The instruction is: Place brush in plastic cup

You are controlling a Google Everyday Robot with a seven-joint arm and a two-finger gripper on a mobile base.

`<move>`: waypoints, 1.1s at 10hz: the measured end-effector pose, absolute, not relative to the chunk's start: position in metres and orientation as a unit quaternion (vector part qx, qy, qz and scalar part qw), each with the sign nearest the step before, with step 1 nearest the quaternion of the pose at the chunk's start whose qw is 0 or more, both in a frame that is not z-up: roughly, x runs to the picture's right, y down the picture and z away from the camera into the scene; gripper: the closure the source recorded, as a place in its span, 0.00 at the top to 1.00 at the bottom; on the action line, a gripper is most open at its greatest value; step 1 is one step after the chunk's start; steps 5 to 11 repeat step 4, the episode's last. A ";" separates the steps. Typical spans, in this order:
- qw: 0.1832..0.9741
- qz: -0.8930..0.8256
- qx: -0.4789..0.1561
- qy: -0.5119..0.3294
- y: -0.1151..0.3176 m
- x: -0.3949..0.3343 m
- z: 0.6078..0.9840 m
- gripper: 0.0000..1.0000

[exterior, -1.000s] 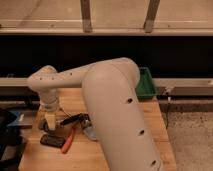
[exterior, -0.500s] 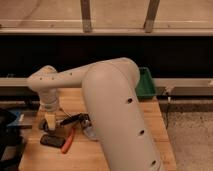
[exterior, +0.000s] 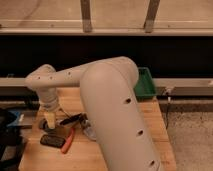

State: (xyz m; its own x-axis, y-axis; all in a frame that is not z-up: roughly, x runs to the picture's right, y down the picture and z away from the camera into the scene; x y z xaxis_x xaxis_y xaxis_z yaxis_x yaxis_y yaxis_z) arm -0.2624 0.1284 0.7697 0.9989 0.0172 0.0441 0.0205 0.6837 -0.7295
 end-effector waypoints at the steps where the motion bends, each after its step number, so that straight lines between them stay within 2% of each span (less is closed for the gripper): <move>1: 0.922 0.002 -0.386 -0.015 0.111 -0.258 0.767 0.80; 4: 0.935 0.015 -0.354 0.001 0.051 -0.248 0.764 0.80; 11: 0.935 0.015 -0.354 0.001 0.051 -0.248 0.764 0.80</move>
